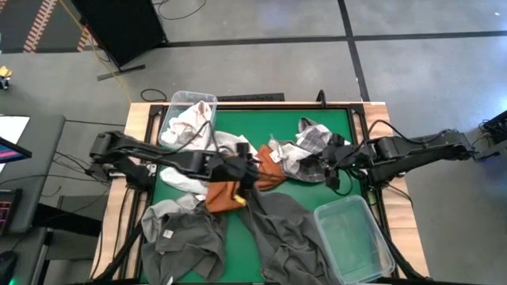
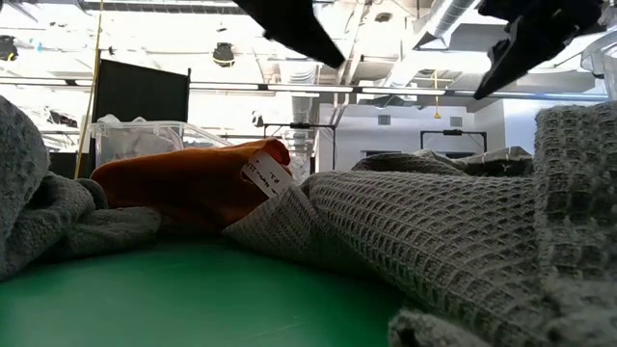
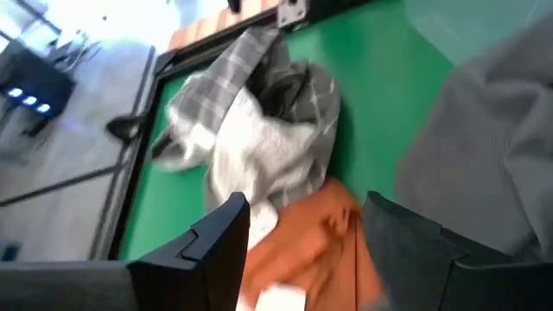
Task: Sort towels by color in basket
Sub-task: Put the right light gray towel into the top transparent bin
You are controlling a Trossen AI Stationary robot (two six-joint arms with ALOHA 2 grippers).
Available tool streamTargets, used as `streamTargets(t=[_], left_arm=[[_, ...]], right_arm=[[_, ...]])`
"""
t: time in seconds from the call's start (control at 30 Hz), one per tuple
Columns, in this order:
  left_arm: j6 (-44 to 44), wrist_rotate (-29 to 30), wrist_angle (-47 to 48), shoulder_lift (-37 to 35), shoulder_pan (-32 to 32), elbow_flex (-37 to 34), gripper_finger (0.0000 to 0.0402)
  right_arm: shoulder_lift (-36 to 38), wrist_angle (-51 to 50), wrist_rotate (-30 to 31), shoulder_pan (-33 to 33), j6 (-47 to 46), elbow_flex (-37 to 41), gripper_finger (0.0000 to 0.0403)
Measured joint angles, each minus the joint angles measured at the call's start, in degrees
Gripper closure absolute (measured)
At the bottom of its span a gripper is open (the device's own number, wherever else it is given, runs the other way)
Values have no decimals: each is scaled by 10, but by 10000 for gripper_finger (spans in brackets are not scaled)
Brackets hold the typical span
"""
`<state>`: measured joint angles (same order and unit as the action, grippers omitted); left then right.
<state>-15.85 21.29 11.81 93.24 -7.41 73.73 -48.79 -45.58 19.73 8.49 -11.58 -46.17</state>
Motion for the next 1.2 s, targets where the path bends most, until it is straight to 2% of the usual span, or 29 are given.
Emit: streamTargets(t=[0.2,0.37,0.57,0.67,0.8,0.9,1.0,1.07,1.13,1.2], left_arm=[[-34,-39,-173,85,50,0,186],[-34,-78,-278,161,81,1,164],[7,-120,-293,244,105,57,126],[11,-118,-294,279,110,90,108],[15,-62,-284,325,118,133,91],[25,-31,-229,351,126,170,89],[44,-30,-161,366,133,204,103],[45,-30,-137,371,135,218,129],[30,-30,-101,372,135,231,172],[7,-30,-73,372,135,247,232]], right_arm=[[1,-46,4,0,-39,0,132],[1,-54,4,0,-47,0,132],[1,-51,4,0,-47,0,132],[1,-47,4,0,-47,0,132],[1,-44,4,0,-48,0,132],[1,-44,9,0,-49,0,132],[1,-43,11,0,-49,1,132],[1,-42,12,0,-49,1,132],[1,-38,12,0,-49,1,132],[1,-36,14,0,-50,1,132]])
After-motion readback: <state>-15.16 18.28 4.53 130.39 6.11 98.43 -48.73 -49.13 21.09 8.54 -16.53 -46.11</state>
